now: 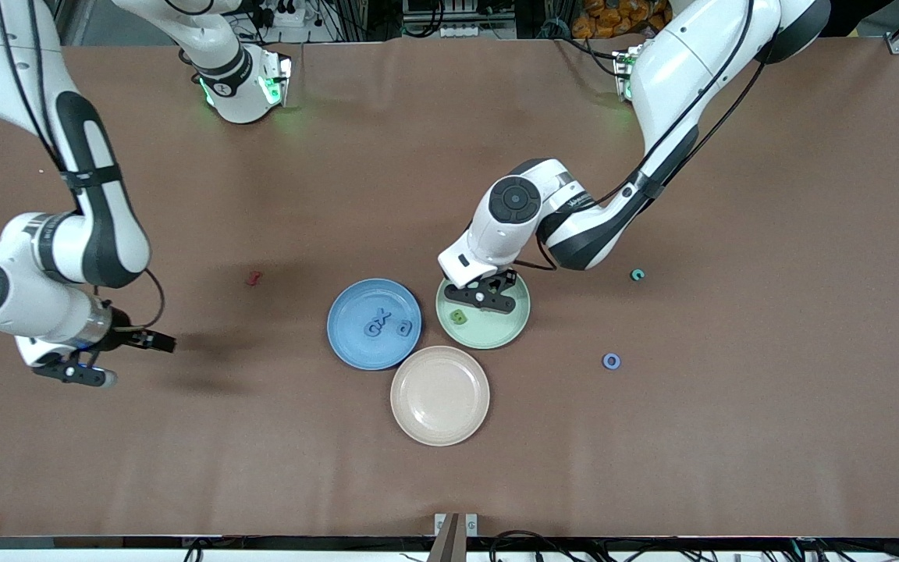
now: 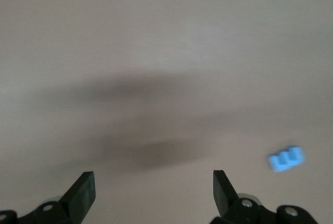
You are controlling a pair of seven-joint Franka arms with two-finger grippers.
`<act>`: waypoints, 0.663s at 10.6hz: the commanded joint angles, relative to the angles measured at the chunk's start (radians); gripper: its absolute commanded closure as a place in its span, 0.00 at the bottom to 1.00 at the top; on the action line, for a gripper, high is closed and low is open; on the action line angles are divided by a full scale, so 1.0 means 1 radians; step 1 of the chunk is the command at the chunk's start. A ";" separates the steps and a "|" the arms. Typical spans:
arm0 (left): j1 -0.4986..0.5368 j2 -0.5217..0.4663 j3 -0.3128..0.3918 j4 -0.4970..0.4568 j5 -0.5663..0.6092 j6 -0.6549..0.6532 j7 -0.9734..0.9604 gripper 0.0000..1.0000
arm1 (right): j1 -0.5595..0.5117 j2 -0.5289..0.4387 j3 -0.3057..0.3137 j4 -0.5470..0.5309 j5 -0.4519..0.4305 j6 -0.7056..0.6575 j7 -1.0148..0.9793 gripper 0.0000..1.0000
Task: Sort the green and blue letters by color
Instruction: 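Drop the N on the green plate while the right gripper reaches the blue E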
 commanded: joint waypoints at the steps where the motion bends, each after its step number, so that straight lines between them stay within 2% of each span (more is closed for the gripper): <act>1: 0.047 -0.045 0.006 0.002 0.032 -0.028 -0.011 0.00 | -0.129 -0.006 0.019 -0.077 -0.077 0.097 -0.176 0.00; 3: 0.113 -0.111 0.006 0.002 0.034 -0.041 -0.004 0.00 | -0.193 -0.004 0.019 -0.155 -0.077 0.203 -0.337 0.00; 7: 0.255 -0.304 0.003 0.002 0.031 -0.180 0.010 0.00 | -0.243 0.008 0.019 -0.260 -0.077 0.364 -0.439 0.00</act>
